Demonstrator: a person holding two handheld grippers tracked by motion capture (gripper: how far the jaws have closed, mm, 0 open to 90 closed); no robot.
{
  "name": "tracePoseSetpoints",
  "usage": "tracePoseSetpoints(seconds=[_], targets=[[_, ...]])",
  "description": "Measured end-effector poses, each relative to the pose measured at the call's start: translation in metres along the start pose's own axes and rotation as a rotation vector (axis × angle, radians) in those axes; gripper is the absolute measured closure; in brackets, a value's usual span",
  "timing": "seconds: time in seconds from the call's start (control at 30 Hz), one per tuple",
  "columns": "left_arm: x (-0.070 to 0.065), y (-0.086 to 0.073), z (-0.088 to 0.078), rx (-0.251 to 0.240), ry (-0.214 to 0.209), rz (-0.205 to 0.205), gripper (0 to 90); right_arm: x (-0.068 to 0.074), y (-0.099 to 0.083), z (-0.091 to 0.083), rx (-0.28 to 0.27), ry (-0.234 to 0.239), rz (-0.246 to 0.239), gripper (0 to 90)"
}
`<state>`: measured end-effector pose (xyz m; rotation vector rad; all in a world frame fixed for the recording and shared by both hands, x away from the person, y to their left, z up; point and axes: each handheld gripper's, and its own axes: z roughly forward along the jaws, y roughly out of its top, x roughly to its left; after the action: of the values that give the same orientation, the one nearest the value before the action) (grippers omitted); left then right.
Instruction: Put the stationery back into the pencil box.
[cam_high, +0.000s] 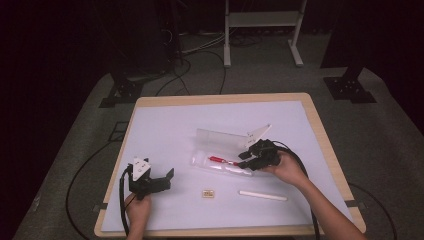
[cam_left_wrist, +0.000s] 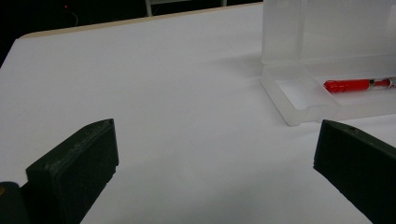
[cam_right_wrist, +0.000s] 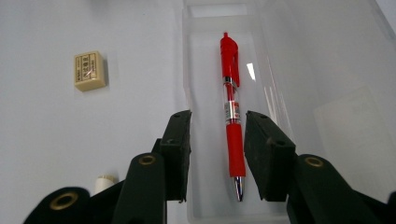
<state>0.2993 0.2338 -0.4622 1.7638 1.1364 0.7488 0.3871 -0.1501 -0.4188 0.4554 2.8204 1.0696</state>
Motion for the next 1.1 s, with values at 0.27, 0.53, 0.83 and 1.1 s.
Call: tracePoseSetpoints(seconds=[0.27,0.53,0.83,1.1], targets=[[0.000,0.000,0.000,0.000,0.001,0.000,0.0,0.004,-0.005,-0.007,-0.006,-0.005,0.013,56.2],[0.000,0.000,0.000,-0.002,0.001,0.003,0.0,0.009,-0.009,-0.017,-0.017,-0.006,0.015,50.9],[0.000,0.000,0.000,-0.002,0.002,0.000,0.0,0.012,-0.014,-0.022,-0.021,-0.012,0.023,46.7],[0.000,0.000,0.000,0.002,0.001,0.003,0.0,0.017,-0.021,-0.029,-0.028,-0.010,0.031,45.4]])
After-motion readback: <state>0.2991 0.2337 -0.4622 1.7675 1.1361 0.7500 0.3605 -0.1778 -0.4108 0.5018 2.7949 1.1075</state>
